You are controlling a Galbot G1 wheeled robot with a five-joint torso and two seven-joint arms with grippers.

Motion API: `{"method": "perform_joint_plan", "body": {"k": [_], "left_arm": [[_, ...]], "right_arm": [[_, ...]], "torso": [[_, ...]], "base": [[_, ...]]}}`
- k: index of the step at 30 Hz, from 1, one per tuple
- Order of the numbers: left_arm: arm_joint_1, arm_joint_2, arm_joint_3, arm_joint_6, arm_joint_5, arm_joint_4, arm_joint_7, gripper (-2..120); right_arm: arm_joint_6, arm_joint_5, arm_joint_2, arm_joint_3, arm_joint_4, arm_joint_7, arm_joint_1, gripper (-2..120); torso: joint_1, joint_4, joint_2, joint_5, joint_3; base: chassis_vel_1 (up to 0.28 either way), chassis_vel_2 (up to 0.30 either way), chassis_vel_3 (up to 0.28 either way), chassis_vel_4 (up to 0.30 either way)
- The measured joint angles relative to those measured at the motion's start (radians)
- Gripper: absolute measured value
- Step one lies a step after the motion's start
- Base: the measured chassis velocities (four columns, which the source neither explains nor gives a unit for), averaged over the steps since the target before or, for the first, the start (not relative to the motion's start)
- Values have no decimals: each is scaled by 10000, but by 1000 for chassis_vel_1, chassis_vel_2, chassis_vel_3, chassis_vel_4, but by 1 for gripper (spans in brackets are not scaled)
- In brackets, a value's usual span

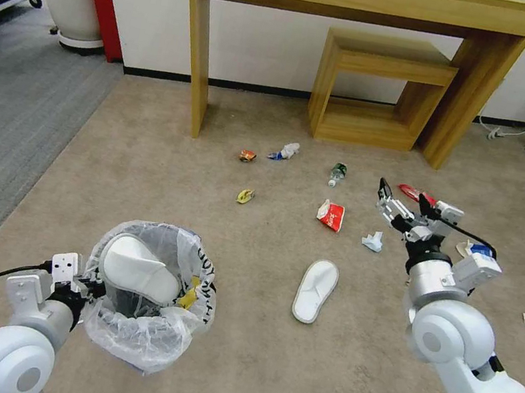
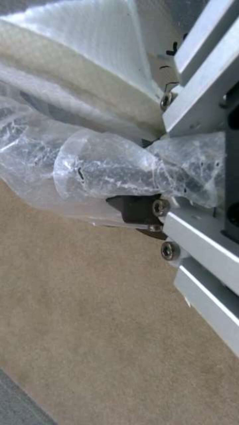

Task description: Pick up the trash bin and place the garbage on the floor into it.

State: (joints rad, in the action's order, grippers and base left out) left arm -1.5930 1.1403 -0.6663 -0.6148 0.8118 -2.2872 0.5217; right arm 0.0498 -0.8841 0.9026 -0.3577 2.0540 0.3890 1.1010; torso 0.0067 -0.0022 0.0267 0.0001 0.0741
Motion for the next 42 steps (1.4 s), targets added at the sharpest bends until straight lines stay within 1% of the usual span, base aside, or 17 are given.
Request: {"method": "perform_joint_plan", "body": {"k": [9,21,25,31,36,38,39,42], "left_arm": [[-153,23,-32,35,-83,-82,-14,1],[-207,93,-28,125,-196,-104,-26,1],[-212,103,-26,143,-210,-86,-29,1],[-190,100,-30,143,-211,-67,-31,1],[-191,93,-36,144,-209,-52,-32,1],[-195,93,-39,144,-208,-40,-32,1],[-195,93,-39,144,-208,-40,-32,1],[-157,100,-41,150,-205,25,-32,1]], "right_arm": [[11,172,90,51,3,10,140,100],[-28,250,72,111,35,-18,238,100],[-142,326,106,247,7,-17,198,100],[-278,353,164,440,-33,-7,81,100],[-39,144,186,574,-42,274,-52,100],[518,-305,221,690,-51,948,-170,100],[518,-305,221,690,-51,948,-170,100],[1777,-1254,255,911,-479,2266,-297,100]], "torso": [[-1,1,1,-1,-1],[3,0,-2,-1,2],[3,1,-2,-2,2],[0,0,-1,-1,0],[0,0,-1,-1,0],[0,1,-2,-1,0],[0,1,-2,-1,0],[0,-1,-1,-1,0]], "base": [[-31,34,29,-24],[-176,190,176,-197],[-99,106,98,-86],[-7,18,-5,-4],[0,0,0,0],[0,0,0,0],[0,0,0,0],[0,0,0,0]]}}
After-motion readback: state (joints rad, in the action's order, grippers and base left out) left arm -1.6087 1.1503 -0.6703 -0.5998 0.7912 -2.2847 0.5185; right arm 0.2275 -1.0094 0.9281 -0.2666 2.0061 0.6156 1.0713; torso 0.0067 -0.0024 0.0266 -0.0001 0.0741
